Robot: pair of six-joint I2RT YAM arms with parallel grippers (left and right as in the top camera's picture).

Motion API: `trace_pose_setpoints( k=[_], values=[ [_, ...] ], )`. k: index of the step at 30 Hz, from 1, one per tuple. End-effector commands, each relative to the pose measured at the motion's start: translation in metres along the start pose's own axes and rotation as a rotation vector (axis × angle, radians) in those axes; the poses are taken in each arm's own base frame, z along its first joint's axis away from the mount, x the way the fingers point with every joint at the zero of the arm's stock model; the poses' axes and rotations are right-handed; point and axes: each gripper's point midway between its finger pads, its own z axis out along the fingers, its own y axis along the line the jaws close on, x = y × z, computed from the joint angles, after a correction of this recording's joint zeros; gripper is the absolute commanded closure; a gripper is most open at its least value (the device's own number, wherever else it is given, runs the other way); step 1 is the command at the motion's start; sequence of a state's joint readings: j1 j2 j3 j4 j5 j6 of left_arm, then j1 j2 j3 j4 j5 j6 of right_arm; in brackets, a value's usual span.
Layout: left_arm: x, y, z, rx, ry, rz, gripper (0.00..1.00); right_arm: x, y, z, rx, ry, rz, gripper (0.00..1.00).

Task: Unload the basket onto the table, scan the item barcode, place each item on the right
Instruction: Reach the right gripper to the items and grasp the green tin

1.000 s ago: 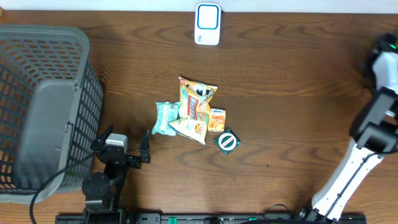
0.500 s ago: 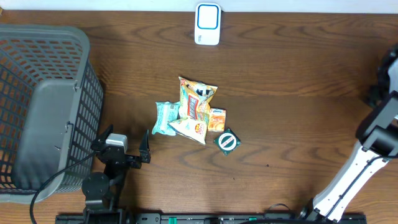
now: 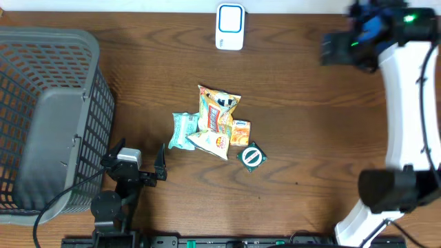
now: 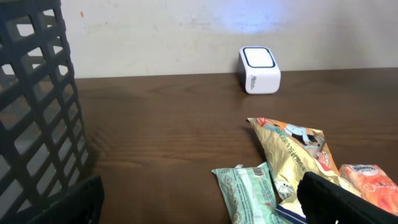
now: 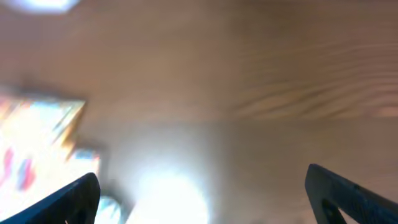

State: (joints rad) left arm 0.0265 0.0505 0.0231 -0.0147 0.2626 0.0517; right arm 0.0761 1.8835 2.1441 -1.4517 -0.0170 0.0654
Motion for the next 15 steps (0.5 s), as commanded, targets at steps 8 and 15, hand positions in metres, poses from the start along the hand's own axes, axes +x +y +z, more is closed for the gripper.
trace_pose_setpoints(
  k=[8,15],
  values=[
    [0.016,0.001,0.001,0.0,0.046,-0.016,0.02,0.121,0.154,0.054,-0.175,0.345,-0.51,0.01],
    [0.016,0.001,0.001,0.0,0.046,-0.016,0.02,0.181,0.187,0.107,-0.175,0.411,-0.634,0.01]
  ],
)
